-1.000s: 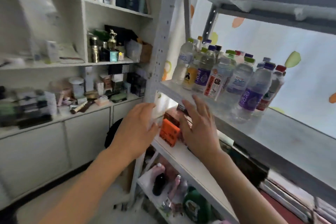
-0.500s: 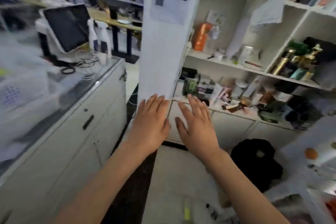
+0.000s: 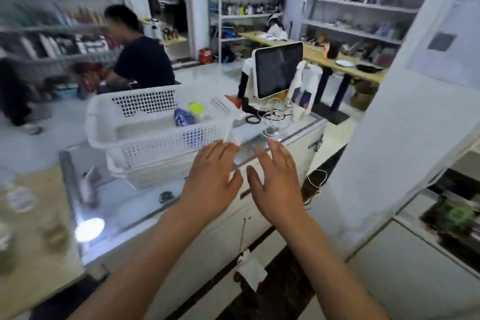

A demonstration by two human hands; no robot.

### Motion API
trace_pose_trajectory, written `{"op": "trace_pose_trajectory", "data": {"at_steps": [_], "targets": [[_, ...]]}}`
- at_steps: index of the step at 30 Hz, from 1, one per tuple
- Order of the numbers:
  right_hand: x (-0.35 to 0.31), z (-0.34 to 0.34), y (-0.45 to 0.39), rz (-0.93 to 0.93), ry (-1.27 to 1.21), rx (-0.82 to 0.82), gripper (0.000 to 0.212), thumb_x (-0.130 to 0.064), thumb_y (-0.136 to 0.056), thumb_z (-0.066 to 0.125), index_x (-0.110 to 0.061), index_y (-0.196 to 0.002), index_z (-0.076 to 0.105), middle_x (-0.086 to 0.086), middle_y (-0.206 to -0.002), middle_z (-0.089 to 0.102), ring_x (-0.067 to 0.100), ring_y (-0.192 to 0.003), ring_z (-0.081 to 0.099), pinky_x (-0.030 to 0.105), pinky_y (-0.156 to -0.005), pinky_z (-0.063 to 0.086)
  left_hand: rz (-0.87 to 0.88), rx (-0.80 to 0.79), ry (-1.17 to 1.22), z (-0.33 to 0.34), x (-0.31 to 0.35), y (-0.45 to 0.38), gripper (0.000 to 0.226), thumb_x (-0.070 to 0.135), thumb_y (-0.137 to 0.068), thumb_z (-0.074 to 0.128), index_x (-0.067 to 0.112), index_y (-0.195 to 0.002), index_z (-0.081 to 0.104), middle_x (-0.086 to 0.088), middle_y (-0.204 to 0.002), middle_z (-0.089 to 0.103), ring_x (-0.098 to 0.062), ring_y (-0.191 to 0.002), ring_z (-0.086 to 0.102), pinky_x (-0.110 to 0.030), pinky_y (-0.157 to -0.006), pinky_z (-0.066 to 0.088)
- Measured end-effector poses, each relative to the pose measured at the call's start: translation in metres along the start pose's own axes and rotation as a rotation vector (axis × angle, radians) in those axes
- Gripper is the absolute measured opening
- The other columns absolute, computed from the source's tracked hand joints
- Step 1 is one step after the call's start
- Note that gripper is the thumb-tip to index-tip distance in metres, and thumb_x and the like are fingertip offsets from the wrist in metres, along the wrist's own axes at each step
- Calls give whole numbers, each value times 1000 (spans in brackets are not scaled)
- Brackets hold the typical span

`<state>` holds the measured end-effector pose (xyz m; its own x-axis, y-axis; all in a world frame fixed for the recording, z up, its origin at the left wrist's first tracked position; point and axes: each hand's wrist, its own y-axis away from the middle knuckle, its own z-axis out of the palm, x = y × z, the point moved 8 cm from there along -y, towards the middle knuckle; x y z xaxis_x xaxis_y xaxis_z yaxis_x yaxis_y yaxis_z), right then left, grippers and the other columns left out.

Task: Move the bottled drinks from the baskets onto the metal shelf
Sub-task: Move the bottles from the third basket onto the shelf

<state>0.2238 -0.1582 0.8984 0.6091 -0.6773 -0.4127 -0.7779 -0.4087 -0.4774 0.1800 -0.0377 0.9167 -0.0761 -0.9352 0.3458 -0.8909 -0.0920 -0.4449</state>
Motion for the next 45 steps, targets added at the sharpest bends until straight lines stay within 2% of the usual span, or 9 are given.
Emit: {"op": "trace_pose_trajectory", "data": {"at_steps": [8, 14, 21, 27, 30, 32, 36, 39, 45], "targets": [[-10, 53, -98, -89, -185, -64, 45, -31, -100, 51, -18, -144, 49, 10, -156, 38, 28, -145, 27, 42, -119, 23, -256, 137, -89, -29, -72, -47, 41, 24, -89, 62, 15, -128, 57, -3, -128, 59, -22, -119, 50, -32, -101, 38], [-13, 100, -160, -90, -249, -152, 48, -29, -99, 54, -16, -145, 47, 8, -156, 37, 25, -145, 27, 40, -120, 21, -497, 195, -15, -32, -142, -68, 35, 29, -90, 58, 22, -124, 53, 4, -116, 65, -19, -101, 58, -30, -78, 44], [-27, 149, -215, -88, -215, -207, 49, -23, -99, 55, -14, -147, 46, 11, -155, 39, 27, -146, 27, 39, -121, 19, -547, 159, 81, -14, -216, -109, 24, 29, -89, 60, 21, -111, 58, 4, -106, 65, -19, -92, 60, -33, -76, 48], [-26, 180, -263, -32, -251, -262, 50, -21, -95, 58, -14, -144, 48, 8, -153, 42, 24, -143, 32, 38, -119, 25, -665, -92, -140, 22, -274, -148, 32, 40, -91, 53, 12, -108, 53, -8, -103, 65, -27, -84, 57, -32, -66, 42], [-14, 197, -281, 27, -283, -334, 51, -22, -93, 59, -17, -142, 48, 5, -148, 46, 23, -136, 41, 34, -111, 32, -767, -263, -106, 46, -301, -166, 33, 44, -93, 50, 12, -97, 54, -8, -105, 63, -22, -78, 50, -29, -61, 38], [-6, 212, -292, 85, -285, -404, 50, -23, -92, 60, -18, -141, 49, 6, -143, 50, 25, -130, 47, 32, -103, 37, -905, -399, 83, 69, -313, -169, 36, 46, -95, 49, 10, -91, 50, -11, -106, 62, -24, -80, 57, -30, -60, 47], [15, 247, -304, 207, -186, -606, 53, -26, -91, 59, -11, -138, 42, 15, -138, 49, 33, -124, 50, 36, -91, 42, -1146, -609, 524, 113, -308, -161, 39, 47, -96, 52, 12, -110, 42, -16, -115, 55, -31, -92, 63, -43, -64, 55], [26, 270, -306, 262, -96, -746, 53, -30, -91, 60, -9, -135, 39, 17, -134, 52, 34, -118, 54, 33, -79, 40, -1170, -639, 564, 128, -311, -163, 42, 44, -95, 56, 4, -105, 53, -15, -94, 60, -27, -79, 62, -41, -65, 54], [41, 301, -299, 360, -85, -920, 69, -30, -85, 72, -6, -137, 34, 10, -119, 55, 30, -98, 58, 38, -74, 52, -1220, -574, 690, 141, -322, -174, 46, 23, -89, 71, -9, -117, 56, -24, -97, 66, -31, -78, 63, -52, -86, 55]]}}
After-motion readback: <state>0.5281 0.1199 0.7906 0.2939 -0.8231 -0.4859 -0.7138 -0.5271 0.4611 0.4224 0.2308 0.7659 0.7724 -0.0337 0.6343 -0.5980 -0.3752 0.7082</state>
